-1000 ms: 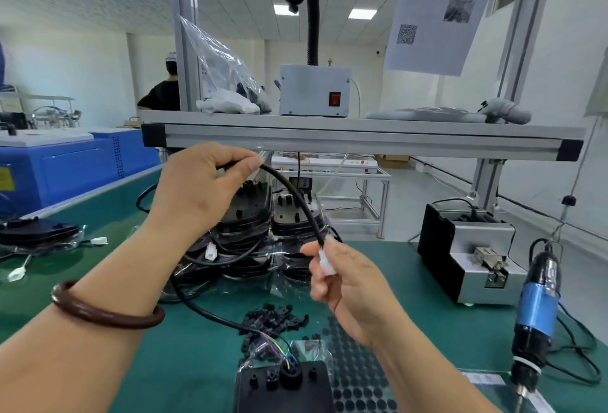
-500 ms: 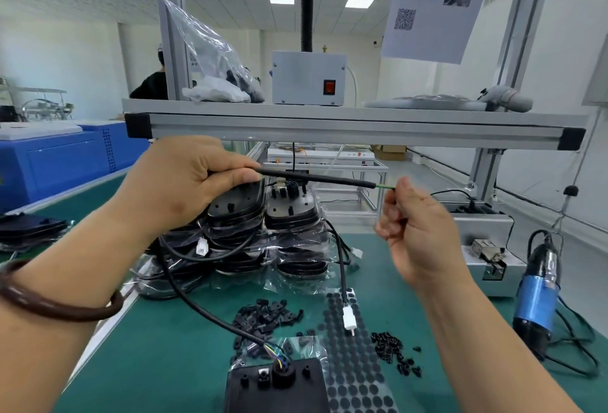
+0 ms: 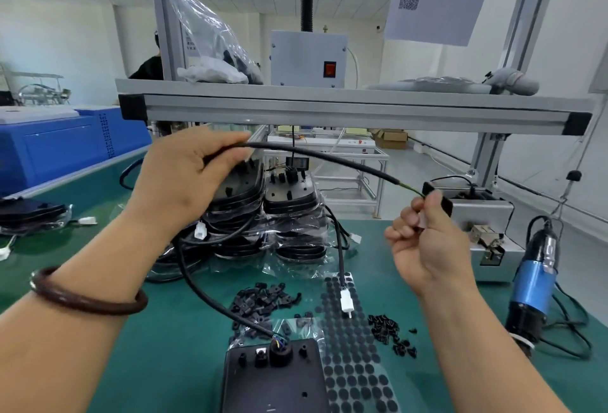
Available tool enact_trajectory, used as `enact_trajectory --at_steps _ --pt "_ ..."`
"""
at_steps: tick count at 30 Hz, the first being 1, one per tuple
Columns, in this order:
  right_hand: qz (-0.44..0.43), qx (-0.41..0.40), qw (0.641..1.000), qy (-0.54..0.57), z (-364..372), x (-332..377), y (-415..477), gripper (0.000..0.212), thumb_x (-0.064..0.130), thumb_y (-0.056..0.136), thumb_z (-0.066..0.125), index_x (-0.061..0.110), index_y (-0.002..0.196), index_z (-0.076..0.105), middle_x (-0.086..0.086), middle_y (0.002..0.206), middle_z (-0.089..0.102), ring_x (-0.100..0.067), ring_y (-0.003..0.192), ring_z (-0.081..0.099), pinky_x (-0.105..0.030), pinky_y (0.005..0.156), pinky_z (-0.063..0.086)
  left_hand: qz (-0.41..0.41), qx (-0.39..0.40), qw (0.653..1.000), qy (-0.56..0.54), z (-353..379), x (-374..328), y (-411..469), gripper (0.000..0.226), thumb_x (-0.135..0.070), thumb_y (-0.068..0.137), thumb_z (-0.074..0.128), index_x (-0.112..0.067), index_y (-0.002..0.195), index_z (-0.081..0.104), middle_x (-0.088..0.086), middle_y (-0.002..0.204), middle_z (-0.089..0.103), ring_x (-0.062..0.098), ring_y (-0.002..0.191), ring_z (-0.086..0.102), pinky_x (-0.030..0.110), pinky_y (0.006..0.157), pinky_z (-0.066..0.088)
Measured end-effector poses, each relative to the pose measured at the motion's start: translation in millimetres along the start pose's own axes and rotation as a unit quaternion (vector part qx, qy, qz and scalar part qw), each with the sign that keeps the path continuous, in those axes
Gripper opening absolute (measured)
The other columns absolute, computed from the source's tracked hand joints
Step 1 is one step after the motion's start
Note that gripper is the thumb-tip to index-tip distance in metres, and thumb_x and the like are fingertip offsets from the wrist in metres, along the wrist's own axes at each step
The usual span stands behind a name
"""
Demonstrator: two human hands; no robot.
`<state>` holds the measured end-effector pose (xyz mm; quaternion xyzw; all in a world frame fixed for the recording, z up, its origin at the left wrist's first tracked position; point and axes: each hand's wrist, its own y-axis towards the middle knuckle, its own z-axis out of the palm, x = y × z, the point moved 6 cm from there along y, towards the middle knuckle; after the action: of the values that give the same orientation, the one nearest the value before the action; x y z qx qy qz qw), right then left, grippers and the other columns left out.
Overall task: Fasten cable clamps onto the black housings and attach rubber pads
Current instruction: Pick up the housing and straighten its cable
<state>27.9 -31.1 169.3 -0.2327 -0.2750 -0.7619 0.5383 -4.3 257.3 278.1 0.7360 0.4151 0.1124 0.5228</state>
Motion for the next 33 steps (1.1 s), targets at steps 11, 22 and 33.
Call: enact_trajectory --at_steps 11,22,33 --pt "0.21 0.021 0.974 -0.087 -22 -95 -54 0.027 0.034 0.099 0.047 0.013 0.085 0.056 -0.002 0.067 0.058 -0.014 0.056 0.053 -0.026 0.056 0.047 -0.388 0.2 0.865 -0.248 70 17 -177 0.025 -0.032 0.092 0.058 -0.05 0.108 0.054 -0.021 0.098 0.063 -0.001 0.093 0.061 0.029 0.088 0.049" --pt "0.206 0.2 0.934 -0.214 9 -113 -81 0.006 0.019 0.088 0.065 0.013 0.09 0.066 0.002 0.056 0.041 -0.011 0.052 0.042 -0.021 0.056 0.041 -0.296 0.325 0.872 -0.213 87 -11 -141 0.012 -0.019 0.093 0.058 -0.018 0.082 0.065 0.002 0.075 0.068 0.003 0.062 0.057 0.017 0.061 0.049" --pt "0.134 0.114 0.975 -0.134 22 -82 -55 0.044 0.048 0.092 0.046 0.021 0.062 0.064 0.004 0.05 0.037 -0.011 0.043 0.035 -0.024 0.05 0.028 -0.25 0.37 0.883 -0.145 98 -11 -149 0.021 -0.028 0.092 0.06 -0.025 0.071 0.064 -0.009 0.069 0.067 0.0 0.061 0.059 0.025 0.07 0.055"
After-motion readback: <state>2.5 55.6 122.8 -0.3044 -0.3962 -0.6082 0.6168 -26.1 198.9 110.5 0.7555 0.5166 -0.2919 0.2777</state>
